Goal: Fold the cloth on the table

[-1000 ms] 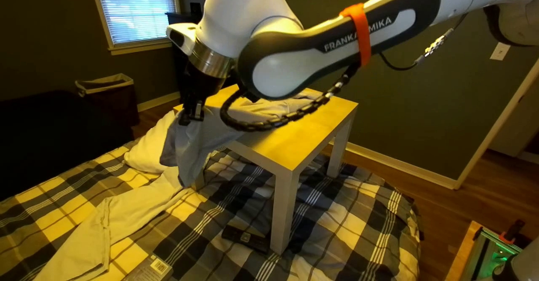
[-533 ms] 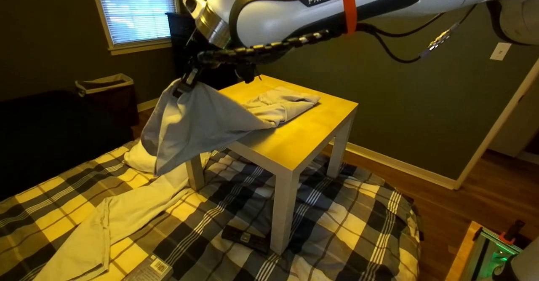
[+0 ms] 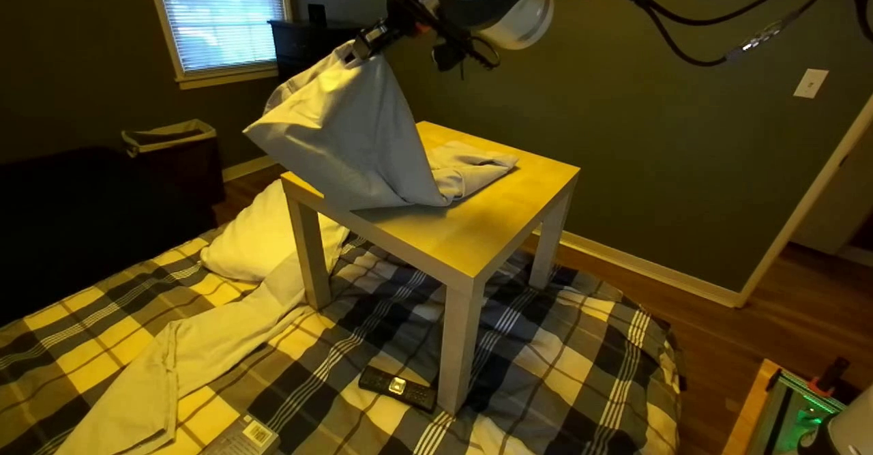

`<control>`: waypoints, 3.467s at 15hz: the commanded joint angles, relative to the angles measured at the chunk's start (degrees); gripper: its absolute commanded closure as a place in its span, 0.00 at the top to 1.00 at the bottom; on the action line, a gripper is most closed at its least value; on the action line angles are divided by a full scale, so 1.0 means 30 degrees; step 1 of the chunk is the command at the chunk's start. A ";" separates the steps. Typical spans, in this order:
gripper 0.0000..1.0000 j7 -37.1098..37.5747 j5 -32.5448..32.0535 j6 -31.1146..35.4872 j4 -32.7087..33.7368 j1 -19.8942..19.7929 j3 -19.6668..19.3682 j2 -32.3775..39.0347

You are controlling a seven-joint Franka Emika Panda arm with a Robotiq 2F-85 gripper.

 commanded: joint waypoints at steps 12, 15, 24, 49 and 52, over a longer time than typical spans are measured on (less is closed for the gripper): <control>0.01 0.4796 -0.1360 0.0332 -0.2318 0.1161 -0.5484 -0.2915; 0.01 0.6928 -0.1930 -0.1021 -0.3949 0.1775 -0.7767 -0.4473; 0.01 0.5436 0.6061 -0.1838 -0.8756 0.1289 -0.8428 -0.5000; 0.50 0.5655 -0.5042 -0.1082 -0.7048 0.2369 -1.3002 -0.1511; 0.72 0.5860 -0.6077 -0.2537 -0.5258 0.2806 -1.2259 -0.1965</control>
